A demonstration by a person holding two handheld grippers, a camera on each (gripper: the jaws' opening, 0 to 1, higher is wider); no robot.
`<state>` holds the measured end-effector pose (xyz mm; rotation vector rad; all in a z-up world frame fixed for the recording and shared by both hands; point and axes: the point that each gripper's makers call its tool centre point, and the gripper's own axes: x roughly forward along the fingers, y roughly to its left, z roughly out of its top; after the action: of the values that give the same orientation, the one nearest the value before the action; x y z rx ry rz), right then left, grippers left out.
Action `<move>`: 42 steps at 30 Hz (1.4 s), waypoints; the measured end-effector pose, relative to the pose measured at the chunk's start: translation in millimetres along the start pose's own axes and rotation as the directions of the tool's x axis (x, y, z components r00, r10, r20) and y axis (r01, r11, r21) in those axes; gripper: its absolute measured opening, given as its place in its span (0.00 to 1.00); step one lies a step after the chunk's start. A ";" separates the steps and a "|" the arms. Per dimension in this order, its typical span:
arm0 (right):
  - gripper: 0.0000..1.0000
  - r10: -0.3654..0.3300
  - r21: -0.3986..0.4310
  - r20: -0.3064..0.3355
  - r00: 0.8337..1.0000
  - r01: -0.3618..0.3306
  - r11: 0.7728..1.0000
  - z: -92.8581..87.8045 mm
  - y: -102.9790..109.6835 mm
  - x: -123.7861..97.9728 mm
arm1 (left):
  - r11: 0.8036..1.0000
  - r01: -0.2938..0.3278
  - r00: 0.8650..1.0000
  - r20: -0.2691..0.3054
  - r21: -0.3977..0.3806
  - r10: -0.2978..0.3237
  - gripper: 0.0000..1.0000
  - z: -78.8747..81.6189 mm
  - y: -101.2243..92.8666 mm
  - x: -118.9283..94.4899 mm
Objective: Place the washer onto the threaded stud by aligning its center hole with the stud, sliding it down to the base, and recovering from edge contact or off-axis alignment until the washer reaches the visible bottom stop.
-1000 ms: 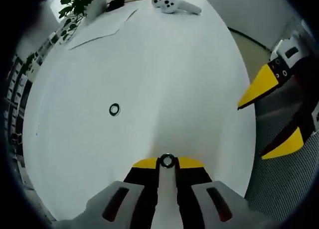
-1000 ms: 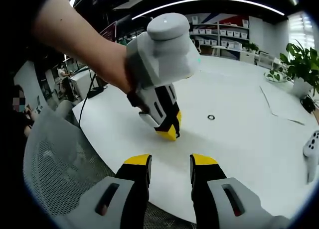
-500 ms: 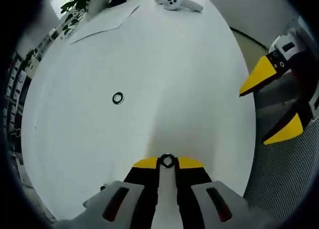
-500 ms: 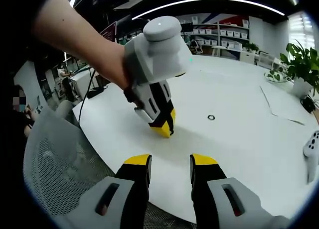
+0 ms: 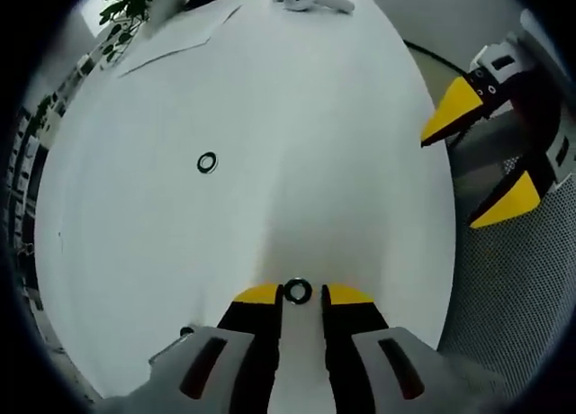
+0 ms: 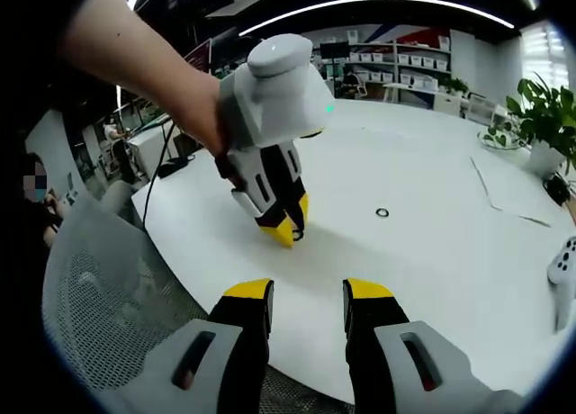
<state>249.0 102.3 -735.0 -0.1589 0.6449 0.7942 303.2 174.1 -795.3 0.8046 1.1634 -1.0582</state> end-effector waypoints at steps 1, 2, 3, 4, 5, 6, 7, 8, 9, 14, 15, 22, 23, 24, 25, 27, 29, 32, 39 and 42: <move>0.34 0.000 0.001 0.000 1.000 0.000 1.000 0.0 0.1 -0.1 | 1.000 -0.003 1.000 -0.001 0.007 0.003 0.15 -0.2 0.3 0.1; 0.34 0.000 0.001 0.000 1.000 0.000 1.000 0.1 0.1 -0.3 | 1.000 -0.007 1.000 -0.004 0.018 0.007 0.13 -0.9 0.9 0.4; 0.34 0.000 0.001 0.000 1.000 0.000 1.000 0.0 0.1 -0.1 | 0.998 -0.018 1.000 -0.007 0.054 0.018 0.13 -1.6 2.1 0.7; 0.34 0.000 0.001 -0.001 1.000 0.000 1.000 -0.1 0.0 0.1 | 0.999 -0.018 1.000 -0.008 0.048 0.018 0.13 -1.5 0.0 0.5; 0.34 0.000 0.000 -0.001 1.000 0.000 1.000 -0.1 0.2 -0.2 | 0.999 -0.021 1.000 -0.011 0.050 0.022 0.13 -1.2 -0.2 0.6; 0.34 0.001 0.001 -0.001 1.000 -0.001 1.000 0.0 0.3 -0.3 | 0.997 -0.028 0.999 -0.015 0.072 0.029 0.13 -1.2 0.0 0.8; 0.34 0.000 0.000 -0.001 1.000 0.000 1.000 -0.2 0.2 -0.2 | 0.997 -0.030 0.999 -0.015 0.077 0.031 0.13 -1.3 -0.7 1.0; 0.34 0.000 0.000 -0.001 1.000 0.000 1.000 -0.1 0.1 -0.1 | 0.997 -0.033 0.999 -0.016 0.076 0.034 0.13 -1.5 -0.7 0.9; 0.34 0.000 0.000 0.000 1.000 0.000 1.000 0.1 0.3 -0.2 | 0.997 -0.036 0.999 -0.017 0.068 0.037 0.12 -1.4 0.0 0.8; 0.34 0.001 -0.001 -0.002 1.000 -0.001 1.000 -0.1 0.5 -0.1 | 0.998 -0.041 0.999 -0.012 0.047 0.042 0.10 -1.4 0.5 0.0; 0.34 0.001 0.000 -0.003 1.000 -0.001 1.000 -0.1 0.5 -0.2 | 0.998 -0.041 0.999 -0.011 0.044 0.042 0.10 -1.5 0.5 -0.2; 0.34 -0.001 0.001 -0.002 1.000 0.001 1.000 -0.2 -0.1 -0.1 | 0.999 -0.036 0.999 0.023 -0.006 0.037 0.09 -2.8 2.0 -1.0; 0.34 -0.001 0.002 -0.001 1.000 0.001 1.000 -0.3 -0.1 -0.1 | 0.999 -0.036 0.999 0.028 -0.015 0.037 0.09 -2.8 2.0 -1.2; 0.34 -0.001 0.001 -0.001 1.000 0.001 1.000 -0.3 -0.1 -0.1 | 0.999 -0.036 0.999 0.032 -0.019 0.036 0.09 -3.0 2.3 -1.0; 0.34 -0.001 0.000 -0.001 1.000 0.001 1.000 -0.3 0.0 0.0 | 0.999 -0.034 0.999 0.039 -0.024 0.035 0.09 -3.1 2.7 -0.8; 0.34 -0.001 0.000 -0.002 1.000 0.001 1.000 -0.2 0.1 -0.1 | 0.999 -0.028 0.999 0.043 -0.042 0.030 0.09 -2.3 2.3 -1.5; 0.34 -0.001 0.000 -0.002 1.000 0.001 1.000 0.0 0.2 -0.3 | 0.999 -0.030 0.999 0.037 -0.045 0.032 0.09 -2.7 3.1 -0.7; 0.34 -0.001 0.000 -0.002 1.000 0.001 1.000 0.1 0.0 -0.3 | 0.998 -0.034 0.999 0.027 -0.047 0.035 0.09 -3.8 3.5 -1.0; 0.34 -0.001 -0.001 -0.004 1.000 0.001 1.000 -0.4 0.2 -0.2 | 0.997 -0.043 0.999 0.023 -0.058 0.045 0.09 -10.8 8.9 -4.7; 0.34 -0.001 0.000 -0.004 1.000 0.001 1.000 -0.3 0.1 -0.1 | 0.997 -0.053 0.998 0.033 -0.063 0.055 0.09 -10.2 12.4 -9.5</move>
<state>248.8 102.2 -735.2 -0.1607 0.6483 0.7928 311.2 189.6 -788.7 0.7619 1.1343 -0.9834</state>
